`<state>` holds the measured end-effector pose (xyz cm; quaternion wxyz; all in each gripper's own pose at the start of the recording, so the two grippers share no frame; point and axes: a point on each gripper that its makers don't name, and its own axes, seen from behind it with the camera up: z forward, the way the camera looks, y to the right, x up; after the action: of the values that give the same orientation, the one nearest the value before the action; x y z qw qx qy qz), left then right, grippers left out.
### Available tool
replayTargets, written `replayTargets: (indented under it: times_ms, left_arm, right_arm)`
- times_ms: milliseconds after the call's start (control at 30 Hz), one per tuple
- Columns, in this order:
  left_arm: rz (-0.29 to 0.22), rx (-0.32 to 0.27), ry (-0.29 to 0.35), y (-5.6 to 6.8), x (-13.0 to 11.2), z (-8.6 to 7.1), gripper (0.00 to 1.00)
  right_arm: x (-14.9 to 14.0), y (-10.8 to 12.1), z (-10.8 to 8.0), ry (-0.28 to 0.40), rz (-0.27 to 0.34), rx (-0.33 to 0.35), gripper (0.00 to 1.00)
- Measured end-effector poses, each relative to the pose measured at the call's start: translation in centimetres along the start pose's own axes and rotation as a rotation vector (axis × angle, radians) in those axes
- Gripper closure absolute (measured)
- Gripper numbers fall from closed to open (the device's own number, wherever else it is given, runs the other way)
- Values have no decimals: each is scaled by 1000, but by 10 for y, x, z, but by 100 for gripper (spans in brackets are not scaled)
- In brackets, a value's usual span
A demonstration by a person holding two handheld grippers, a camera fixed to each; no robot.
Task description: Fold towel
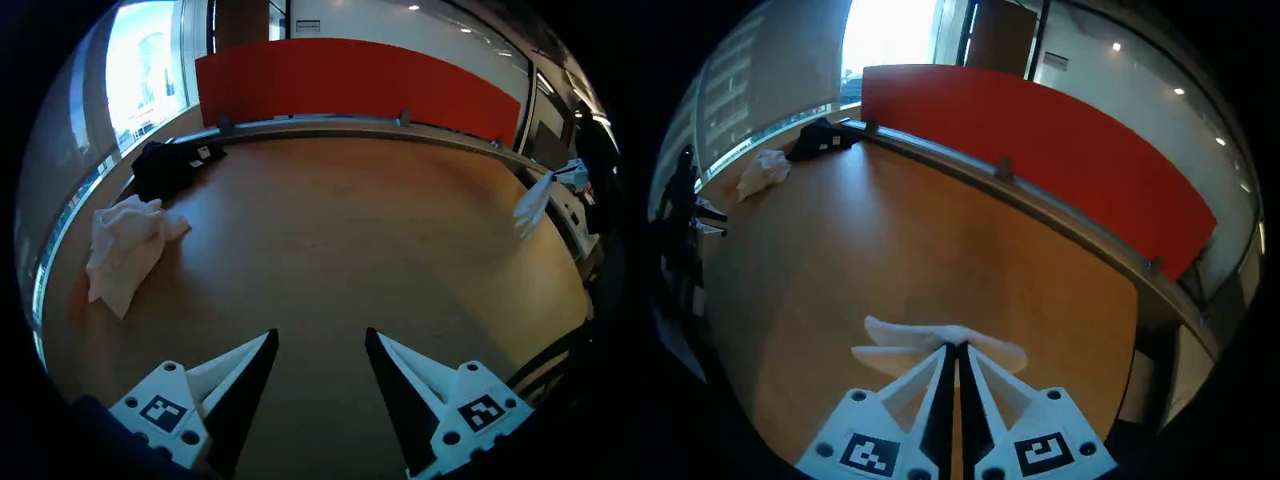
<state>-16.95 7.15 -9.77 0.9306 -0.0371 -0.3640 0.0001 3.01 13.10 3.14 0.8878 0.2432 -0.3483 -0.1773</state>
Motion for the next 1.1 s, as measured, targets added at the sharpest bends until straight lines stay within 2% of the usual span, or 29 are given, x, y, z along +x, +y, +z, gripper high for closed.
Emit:
replayTargets:
  times_ms: [300, 500, 900, 1100]
  left_arm:
    - [10, 5, -5, 3, 0, -2, 20]
    - [13, 7, -5, 4, -2, -3, 20]
    - [35, 7, -10, 5, -4, -6, 20]
    - [43, 10, -14, 4, -7, -7, 20]
  right_arm:
    - [-30, 15, -11, -40, -3, -17, 97]
    - [-74, 19, -22, -103, 13, -33, 97]
    - [-175, 15, -32, -226, 141, -71, 97]
    - [-214, 11, -32, -284, 194, -84, 97]
